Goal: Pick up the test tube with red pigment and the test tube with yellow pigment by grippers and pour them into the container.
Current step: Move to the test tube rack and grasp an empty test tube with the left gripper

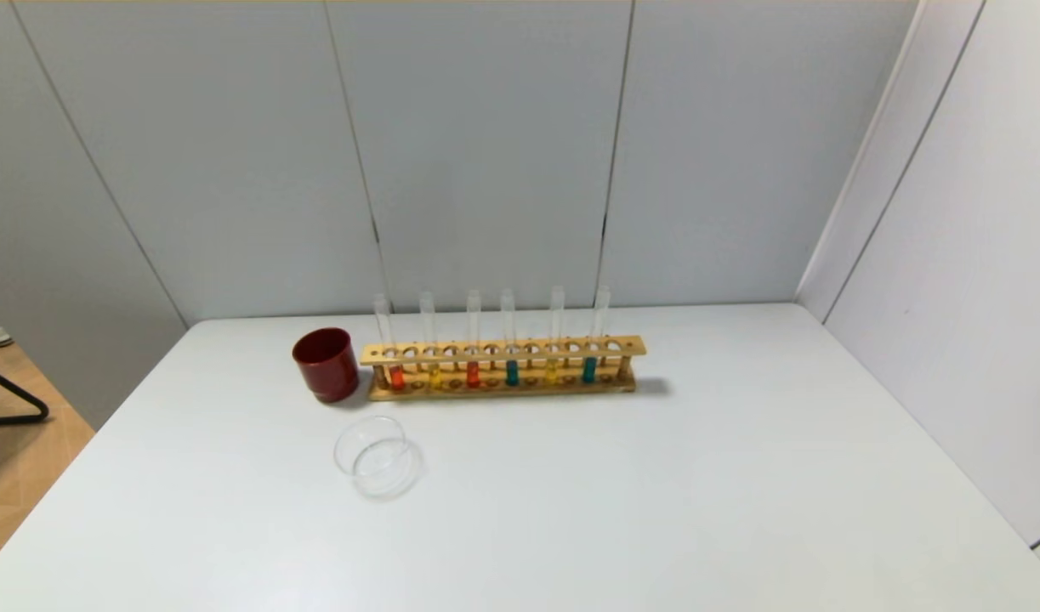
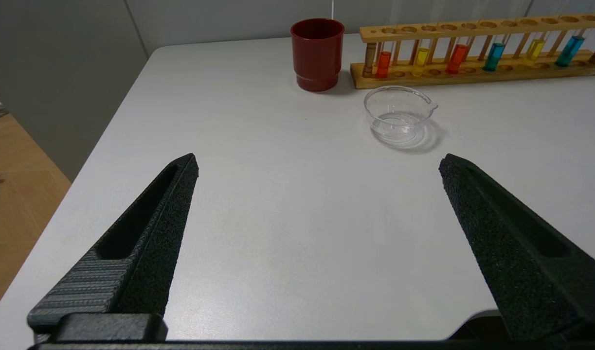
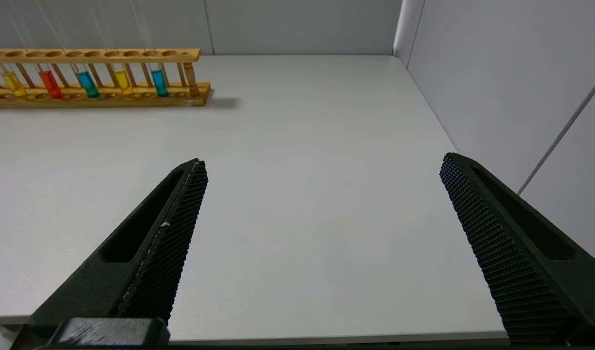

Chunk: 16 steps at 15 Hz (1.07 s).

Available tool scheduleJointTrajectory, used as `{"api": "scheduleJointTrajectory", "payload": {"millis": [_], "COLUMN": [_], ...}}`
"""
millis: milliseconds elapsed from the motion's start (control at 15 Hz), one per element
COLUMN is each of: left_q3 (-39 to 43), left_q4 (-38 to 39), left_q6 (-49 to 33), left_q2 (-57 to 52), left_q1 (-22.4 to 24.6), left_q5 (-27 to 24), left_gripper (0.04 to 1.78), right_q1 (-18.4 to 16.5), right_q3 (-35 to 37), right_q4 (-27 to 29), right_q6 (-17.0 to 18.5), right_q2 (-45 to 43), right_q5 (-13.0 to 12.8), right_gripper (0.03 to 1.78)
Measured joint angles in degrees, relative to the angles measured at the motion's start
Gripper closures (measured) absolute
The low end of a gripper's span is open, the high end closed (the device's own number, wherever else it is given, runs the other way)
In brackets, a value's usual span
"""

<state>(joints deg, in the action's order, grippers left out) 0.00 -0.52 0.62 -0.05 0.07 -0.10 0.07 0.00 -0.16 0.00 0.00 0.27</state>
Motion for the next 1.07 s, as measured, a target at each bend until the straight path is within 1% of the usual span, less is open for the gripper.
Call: {"api": "scheduleJointTrajectory", "payload": {"millis": [1067], "left_q3": [0.00], "left_q4": [0.12], "left_q6": [0.74], "left_q2": [0.00], "left_q1": [0.00], "left_q5": [0.15], "left_gripper": [0.07], "right_q1": [0.00], "right_q3": [0.00], "right_q4": [0.00], "right_q6": [0.00], "right_q2": [0.00], "right_q5": [-0.02], "right_gripper": [0.06]}}
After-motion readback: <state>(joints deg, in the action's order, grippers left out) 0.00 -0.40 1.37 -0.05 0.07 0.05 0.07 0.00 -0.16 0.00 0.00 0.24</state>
